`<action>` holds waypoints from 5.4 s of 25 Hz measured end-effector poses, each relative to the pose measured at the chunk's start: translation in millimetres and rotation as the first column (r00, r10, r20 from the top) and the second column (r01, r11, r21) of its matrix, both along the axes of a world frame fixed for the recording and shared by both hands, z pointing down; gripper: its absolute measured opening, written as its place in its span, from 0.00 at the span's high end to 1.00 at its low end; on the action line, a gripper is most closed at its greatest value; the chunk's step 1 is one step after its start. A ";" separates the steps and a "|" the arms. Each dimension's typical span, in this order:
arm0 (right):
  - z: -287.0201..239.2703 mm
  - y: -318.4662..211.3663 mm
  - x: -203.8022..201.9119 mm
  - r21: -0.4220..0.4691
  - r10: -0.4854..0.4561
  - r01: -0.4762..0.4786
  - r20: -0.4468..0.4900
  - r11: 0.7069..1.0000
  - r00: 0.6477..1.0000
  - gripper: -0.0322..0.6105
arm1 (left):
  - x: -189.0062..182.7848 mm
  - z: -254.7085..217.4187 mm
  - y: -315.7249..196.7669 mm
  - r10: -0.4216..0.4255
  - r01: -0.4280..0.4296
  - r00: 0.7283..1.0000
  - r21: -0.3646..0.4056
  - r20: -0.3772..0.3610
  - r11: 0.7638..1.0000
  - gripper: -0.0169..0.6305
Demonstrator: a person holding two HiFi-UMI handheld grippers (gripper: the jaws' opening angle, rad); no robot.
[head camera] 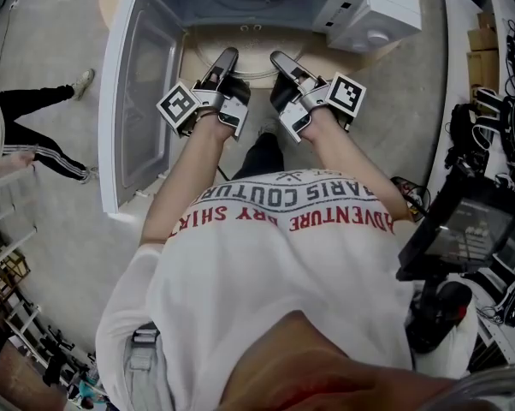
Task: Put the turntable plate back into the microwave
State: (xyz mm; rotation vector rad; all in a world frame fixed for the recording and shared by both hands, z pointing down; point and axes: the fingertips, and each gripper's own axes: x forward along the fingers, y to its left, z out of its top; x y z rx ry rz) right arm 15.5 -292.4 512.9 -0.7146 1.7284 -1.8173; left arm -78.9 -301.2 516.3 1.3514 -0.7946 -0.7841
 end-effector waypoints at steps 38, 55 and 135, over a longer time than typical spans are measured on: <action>-6.8 -50.7 -6.8 0.014 0.044 -0.044 0.002 0.999 0.999 0.89 | -6.7 -11.7 -27.3 -0.051 0.053 0.997 0.019 -0.056 0.998 0.91; -0.3 -57.4 -20.7 0.040 -0.015 0.015 -0.012 0.999 1.000 0.89 | -2.6 -2.9 -63.9 -0.013 0.013 1.000 0.014 -0.019 1.000 0.91; -8.2 -95.2 -34.3 -0.020 0.041 -0.039 0.094 0.999 0.995 0.94 | 6.3 4.7 -81.8 0.073 -0.081 0.973 0.029 0.221 0.996 0.97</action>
